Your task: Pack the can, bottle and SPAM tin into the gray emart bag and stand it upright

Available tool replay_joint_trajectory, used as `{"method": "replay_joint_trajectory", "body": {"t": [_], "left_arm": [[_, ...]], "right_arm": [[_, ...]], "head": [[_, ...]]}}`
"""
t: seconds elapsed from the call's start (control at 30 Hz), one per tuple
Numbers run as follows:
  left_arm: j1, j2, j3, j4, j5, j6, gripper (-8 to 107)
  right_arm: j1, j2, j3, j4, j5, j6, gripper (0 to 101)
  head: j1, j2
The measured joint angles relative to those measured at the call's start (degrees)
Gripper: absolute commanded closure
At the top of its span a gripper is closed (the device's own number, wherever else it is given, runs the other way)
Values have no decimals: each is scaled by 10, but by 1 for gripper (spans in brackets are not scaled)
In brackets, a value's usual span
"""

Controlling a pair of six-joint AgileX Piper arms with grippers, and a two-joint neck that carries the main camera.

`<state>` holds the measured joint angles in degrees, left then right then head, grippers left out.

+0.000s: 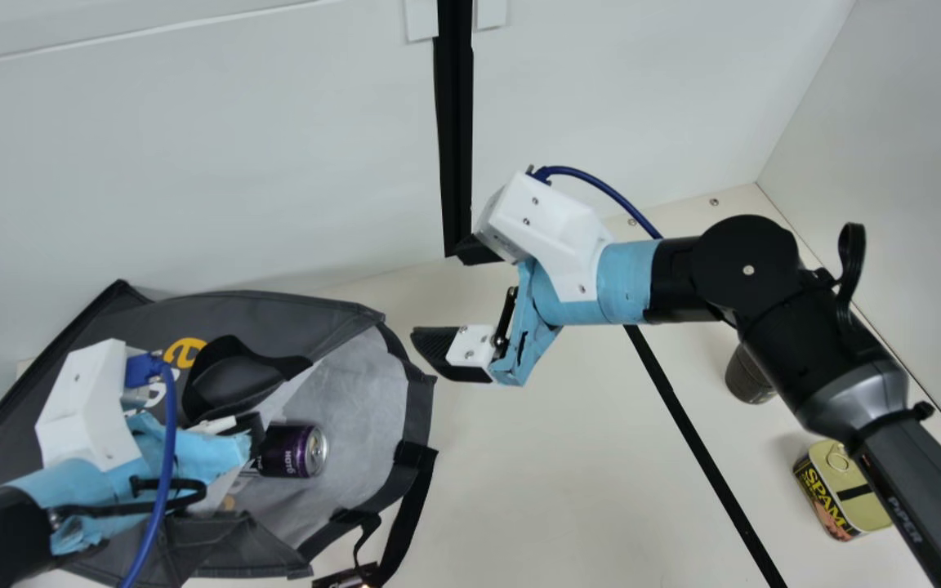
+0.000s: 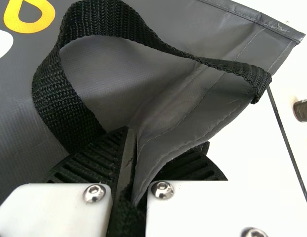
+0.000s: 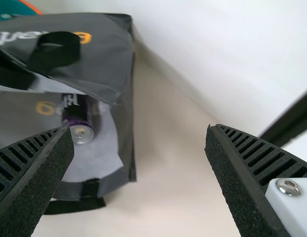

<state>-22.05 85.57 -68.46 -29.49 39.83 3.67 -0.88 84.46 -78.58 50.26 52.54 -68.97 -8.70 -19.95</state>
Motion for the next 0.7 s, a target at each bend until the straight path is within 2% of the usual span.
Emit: {"method": "replay_joint_trajectory", "body": {"t": [0.7], "left_arm": [[0,0,0,0,0,0,107]], "right_arm": [[-54,-71,17,-143,-59,118,6]], "head": [[0,0]]}}
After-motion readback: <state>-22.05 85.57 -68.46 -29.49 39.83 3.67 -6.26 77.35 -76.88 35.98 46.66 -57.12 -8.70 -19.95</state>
